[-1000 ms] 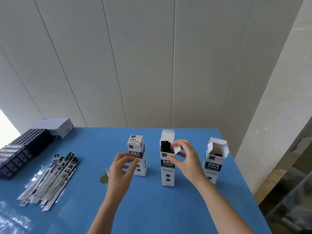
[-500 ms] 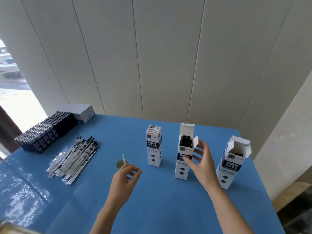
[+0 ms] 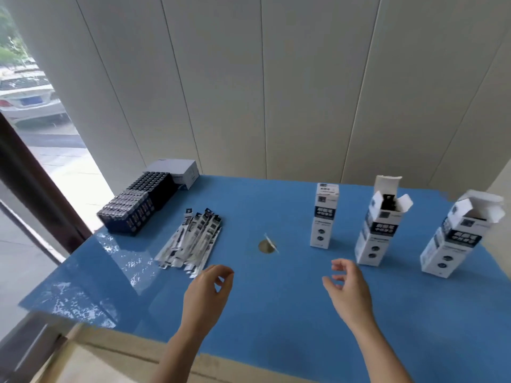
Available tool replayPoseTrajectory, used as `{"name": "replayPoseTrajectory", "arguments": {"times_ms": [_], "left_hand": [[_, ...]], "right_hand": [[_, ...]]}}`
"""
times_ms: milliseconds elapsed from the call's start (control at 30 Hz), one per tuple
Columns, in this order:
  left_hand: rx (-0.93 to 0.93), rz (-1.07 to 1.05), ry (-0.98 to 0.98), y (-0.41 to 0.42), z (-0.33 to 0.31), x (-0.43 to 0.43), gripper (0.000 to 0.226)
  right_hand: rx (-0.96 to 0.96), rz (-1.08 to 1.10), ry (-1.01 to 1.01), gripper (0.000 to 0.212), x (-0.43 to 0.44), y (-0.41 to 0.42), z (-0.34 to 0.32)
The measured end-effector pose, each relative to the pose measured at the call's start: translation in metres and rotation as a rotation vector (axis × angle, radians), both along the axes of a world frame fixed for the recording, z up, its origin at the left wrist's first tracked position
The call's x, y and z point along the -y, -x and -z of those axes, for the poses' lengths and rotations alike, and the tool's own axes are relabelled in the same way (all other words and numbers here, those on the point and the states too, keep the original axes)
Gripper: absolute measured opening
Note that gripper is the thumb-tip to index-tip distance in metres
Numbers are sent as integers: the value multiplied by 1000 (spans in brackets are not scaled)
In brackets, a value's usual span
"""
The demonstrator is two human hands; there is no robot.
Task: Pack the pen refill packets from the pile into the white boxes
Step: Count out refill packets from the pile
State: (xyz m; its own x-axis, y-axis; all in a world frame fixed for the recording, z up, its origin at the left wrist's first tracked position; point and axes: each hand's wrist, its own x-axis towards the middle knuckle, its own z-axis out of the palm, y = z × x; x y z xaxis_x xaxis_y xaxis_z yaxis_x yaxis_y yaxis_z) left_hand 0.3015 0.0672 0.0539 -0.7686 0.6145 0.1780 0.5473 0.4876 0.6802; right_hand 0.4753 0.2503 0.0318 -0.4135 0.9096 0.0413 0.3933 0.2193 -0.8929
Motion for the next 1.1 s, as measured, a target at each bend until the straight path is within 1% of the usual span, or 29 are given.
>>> {"name": "replayPoseTrajectory", "arguments": {"times_ms": [133, 267, 467, 600, 667, 767, 967, 1033, 1100], "left_hand": [[7, -36, 3, 34, 6, 50, 20], [18, -86, -8, 66, 9, 81, 13], [55, -91, -6, 109, 17, 84, 18], [65, -85, 28, 146, 19, 76, 20], [55, -85, 44, 169, 18, 71, 21], [42, -78, 47, 194, 19, 63, 18], [83, -34, 62, 223, 31, 50, 16], [85, -16, 70, 234, 33, 47, 16], [91, -2, 64, 245, 36, 45, 16]], "right_hand": [[42, -120, -6, 20, 56, 45, -1], [134, -231, 14, 10, 89, 85, -3], [221, -330, 120, 18, 95, 152, 7], [277, -373, 132, 30, 96, 213, 16], [303, -374, 91, 35, 94, 244, 18], [356, -354, 40, 35, 91, 276, 21], [505, -289, -90, 46, 81, 307, 21], [576, -269, -119, 46, 79, 314, 18], [639, -245, -143, 39, 79, 319, 15]]}}
